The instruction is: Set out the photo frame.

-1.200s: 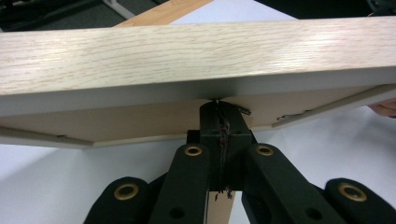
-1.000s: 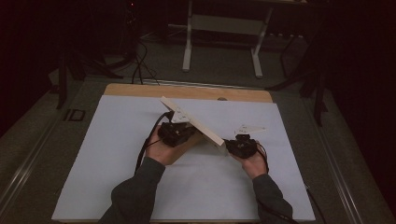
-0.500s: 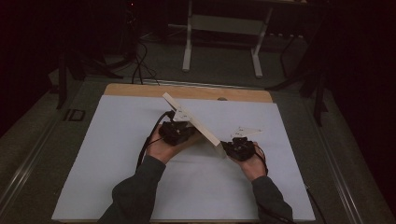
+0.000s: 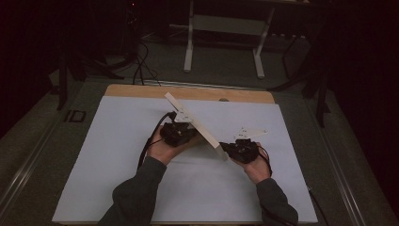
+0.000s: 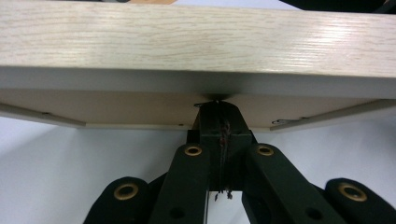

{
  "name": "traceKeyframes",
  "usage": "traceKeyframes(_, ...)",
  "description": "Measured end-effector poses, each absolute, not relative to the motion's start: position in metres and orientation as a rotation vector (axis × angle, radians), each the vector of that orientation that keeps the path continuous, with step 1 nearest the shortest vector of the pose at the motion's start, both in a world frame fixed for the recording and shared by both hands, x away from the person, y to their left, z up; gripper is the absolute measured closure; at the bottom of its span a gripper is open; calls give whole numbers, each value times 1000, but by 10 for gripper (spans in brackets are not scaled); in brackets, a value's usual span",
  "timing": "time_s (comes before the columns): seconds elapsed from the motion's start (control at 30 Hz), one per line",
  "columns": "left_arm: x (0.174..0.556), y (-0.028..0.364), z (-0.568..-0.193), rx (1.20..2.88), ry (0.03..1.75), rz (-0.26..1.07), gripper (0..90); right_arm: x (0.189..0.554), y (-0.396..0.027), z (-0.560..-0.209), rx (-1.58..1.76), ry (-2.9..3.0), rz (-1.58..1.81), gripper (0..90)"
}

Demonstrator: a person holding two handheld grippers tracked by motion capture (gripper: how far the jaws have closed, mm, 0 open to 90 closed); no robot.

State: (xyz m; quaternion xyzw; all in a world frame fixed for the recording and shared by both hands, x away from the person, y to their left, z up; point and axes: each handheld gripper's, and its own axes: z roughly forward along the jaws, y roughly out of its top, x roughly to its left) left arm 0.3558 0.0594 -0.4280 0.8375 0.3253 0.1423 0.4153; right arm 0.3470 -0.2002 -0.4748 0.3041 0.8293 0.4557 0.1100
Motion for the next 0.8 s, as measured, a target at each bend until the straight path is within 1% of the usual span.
traceKeyframes(0.8,364,69,-433,2075,851,351,900,340,-181,-477,828,2499,1331,899)
